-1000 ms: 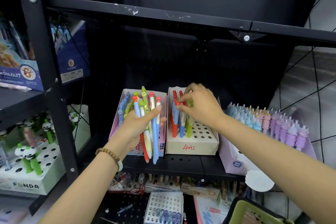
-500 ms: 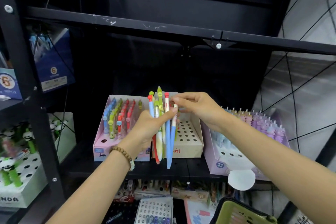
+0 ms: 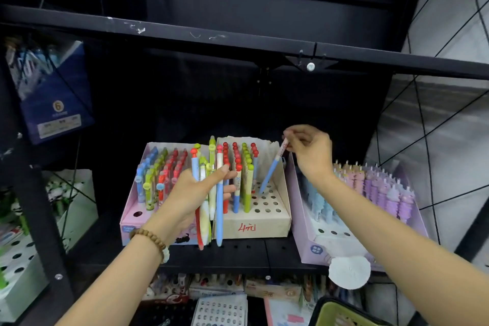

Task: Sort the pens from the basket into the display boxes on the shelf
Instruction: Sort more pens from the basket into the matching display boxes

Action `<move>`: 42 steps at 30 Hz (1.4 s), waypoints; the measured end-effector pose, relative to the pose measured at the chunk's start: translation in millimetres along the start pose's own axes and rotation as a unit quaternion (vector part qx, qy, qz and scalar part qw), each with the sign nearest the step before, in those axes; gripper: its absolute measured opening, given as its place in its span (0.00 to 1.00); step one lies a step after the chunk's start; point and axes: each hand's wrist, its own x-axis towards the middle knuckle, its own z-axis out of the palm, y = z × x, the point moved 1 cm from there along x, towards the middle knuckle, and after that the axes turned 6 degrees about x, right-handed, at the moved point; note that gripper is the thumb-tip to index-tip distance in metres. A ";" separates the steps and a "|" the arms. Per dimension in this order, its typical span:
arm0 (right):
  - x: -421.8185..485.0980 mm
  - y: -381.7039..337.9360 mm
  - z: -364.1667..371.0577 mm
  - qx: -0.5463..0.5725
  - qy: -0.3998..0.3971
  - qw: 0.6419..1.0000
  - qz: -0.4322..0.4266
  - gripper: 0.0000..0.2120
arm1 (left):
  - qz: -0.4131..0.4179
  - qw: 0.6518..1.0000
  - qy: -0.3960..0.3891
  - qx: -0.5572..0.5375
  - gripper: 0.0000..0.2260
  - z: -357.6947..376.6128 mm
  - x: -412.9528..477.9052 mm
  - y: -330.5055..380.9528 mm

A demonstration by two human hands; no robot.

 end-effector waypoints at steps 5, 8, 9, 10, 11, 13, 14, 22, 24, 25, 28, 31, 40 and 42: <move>-0.8 12.9 1.7 -0.026 0.014 0.999 -0.015 0.02 | -0.012 0.999 0.004 -0.030 0.12 -1.5 3.8 -3.8; 0.3 16.7 2.4 -0.007 0.008 1.000 -0.012 0.04 | -0.012 0.999 0.008 -0.045 0.14 -0.8 5.8 -4.3; 0.0 18.1 3.0 -0.006 0.001 1.000 -0.012 0.05 | -0.013 0.999 0.008 -0.049 0.15 -0.4 6.0 -4.2; -0.6 19.8 3.8 -0.005 -0.005 1.000 -0.010 0.05 | -0.014 0.998 0.009 -0.052 0.16 0.1 6.0 -4.4; -1.2 21.9 4.3 -0.006 -0.012 1.000 -0.006 0.04 | -0.016 0.998 0.008 -0.055 0.17 0.5 5.8 -4.7; -2.3 25.6 5.8 -0.012 -0.027 1.000 -0.002 0.03 | -0.018 0.998 0.007 -0.057 0.18 0.8 5.4 -4.9; -2.8 26.7 7.0 -0.015 -0.037 0.999 -0.001 0.03 | -0.017 0.998 0.006 -0.057 0.18 1.1 5.3 -4.7; -19.8 29.6 18.2 -0.265 -0.188 0.937 -0.126 0.14 | -0.028 0.997 0.009 -0.078 0.12 5.3 3.0 -5.0; -22.6 27.4 18.7 -0.283 -0.211 0.930 -0.106 0.16 | -0.030 0.997 0.004 -0.073 0.11 7.1 1.2 -3.7; -22.7 25.1 18.3 -0.271 -0.205 0.936 -0.092 0.16 | -0.031 0.997 0.000 -0.074 0.11 8.3 0.0 -2.4; -25.0 11.3 15.7 -0.154 -0.152 0.975 -0.044 0.16 | -0.033 0.996 -0.018 -0.076 0.15 13.1 -4.3 1.9; -34.6 -6.3 15.6 0.001 -0.200 0.979 0.043 0.13 | -0.036 0.996 -0.037 -0.073 0.17 20.6 -8.9 5.1; -45.5 -17.1 6.9 0.116 -0.282 0.943 0.134 0.09 | -0.033 0.998 -0.045 -0.025 0.15 35.4 -13.3 9.4; -34.7 -16.7 -0.9 0.183 -0.187 0.952 0.159 0.08 | -0.032 0.999 -0.002 -0.039 0.11 24.8 -9.2 8.7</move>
